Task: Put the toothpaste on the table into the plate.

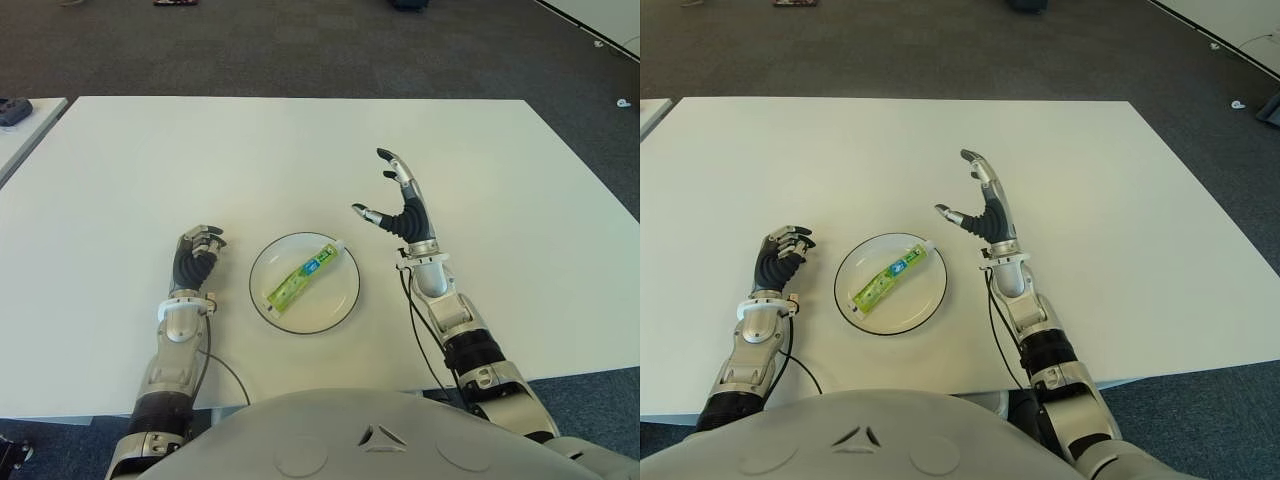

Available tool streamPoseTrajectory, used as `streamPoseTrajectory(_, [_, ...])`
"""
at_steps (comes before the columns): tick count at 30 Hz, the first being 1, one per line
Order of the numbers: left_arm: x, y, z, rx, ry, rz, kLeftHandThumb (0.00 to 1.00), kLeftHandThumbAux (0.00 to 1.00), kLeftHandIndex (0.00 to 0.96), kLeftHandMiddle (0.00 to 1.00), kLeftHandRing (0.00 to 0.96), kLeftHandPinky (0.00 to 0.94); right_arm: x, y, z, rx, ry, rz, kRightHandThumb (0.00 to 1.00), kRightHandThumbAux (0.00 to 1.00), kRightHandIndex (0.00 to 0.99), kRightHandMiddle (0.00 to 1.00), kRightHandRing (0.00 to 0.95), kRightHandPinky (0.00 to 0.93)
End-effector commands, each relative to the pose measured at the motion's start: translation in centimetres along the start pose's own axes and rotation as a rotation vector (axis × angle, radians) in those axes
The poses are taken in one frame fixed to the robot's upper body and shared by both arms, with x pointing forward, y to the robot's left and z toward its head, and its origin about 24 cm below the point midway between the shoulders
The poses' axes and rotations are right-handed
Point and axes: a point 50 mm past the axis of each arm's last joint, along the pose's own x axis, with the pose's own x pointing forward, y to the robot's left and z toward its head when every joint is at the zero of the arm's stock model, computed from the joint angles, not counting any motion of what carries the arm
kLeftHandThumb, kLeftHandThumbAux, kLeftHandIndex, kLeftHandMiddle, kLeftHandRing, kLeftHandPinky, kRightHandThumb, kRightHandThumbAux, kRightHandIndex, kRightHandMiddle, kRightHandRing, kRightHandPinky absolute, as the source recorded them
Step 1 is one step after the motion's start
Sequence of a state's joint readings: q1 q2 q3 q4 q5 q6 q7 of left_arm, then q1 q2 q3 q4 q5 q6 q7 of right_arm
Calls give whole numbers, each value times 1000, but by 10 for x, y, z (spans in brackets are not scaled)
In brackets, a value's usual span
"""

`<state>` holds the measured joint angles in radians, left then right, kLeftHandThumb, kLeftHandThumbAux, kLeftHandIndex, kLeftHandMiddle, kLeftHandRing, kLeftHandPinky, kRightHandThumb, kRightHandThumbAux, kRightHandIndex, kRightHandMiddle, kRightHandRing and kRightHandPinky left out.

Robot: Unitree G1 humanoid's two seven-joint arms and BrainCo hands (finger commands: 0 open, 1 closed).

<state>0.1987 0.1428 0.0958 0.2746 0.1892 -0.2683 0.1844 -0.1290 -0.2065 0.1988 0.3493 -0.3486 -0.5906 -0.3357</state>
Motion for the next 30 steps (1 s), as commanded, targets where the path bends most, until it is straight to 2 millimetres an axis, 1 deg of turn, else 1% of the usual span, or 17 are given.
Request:
streamPoseTrajectory(1, [1, -3, -3, 3, 23, -23, 708, 723, 427, 548, 486, 408, -16, -6, -7, 45, 59, -95, 178, 814, 231, 301, 294, 320])
streamPoseTrajectory(5, [1, -4, -1, -6, 20, -25, 709, 722, 427, 549, 491, 413, -28, -8, -15, 80, 106, -141, 179, 841, 278, 335, 326, 332])
streamPoseTrajectory(7, [1, -5, -1, -10, 20, -26, 709, 722, 427, 554, 494, 421, -32, -9, -20, 100, 128, -162, 178, 866, 314, 353, 342, 353])
streamPoseTrajectory(8, [1, -5, 0, -12, 20, -26, 709, 723, 427, 554, 495, 422, -33, -9, -22, 107, 135, -169, 279, 840, 334, 360, 348, 362])
streamPoseTrajectory(9, [1, -6, 0, -15, 20, -26, 709, 723, 427, 555, 496, 423, -34, -8, -24, 115, 146, -177, 426, 802, 363, 370, 357, 377])
streamPoseTrajectory(10, [1, -7, 0, -17, 20, -25, 709, 723, 426, 550, 495, 427, -35, -8, -25, 121, 152, -183, 521, 778, 384, 382, 367, 389])
streamPoseTrajectory(13, [1, -8, 2, -25, 20, -24, 709, 724, 425, 532, 489, 427, -37, -7, -29, 136, 176, -194, 638, 747, 409, 404, 382, 407])
streamPoseTrajectory(18, [1, -10, 3, -41, 21, -25, 707, 724, 424, 509, 479, 427, -43, -6, -39, 155, 223, -197, 688, 734, 423, 418, 386, 402])
streamPoseTrajectory(25, [1, -12, 4, -52, 17, -25, 704, 724, 423, 495, 492, 476, -48, -4, -44, 165, 300, -222, 702, 732, 426, 420, 375, 382])
streamPoseTrajectory(30, [2, -13, 5, -60, 14, -21, 702, 723, 425, 500, 505, 487, -51, -1, -46, 174, 354, -229, 704, 733, 425, 418, 375, 384])
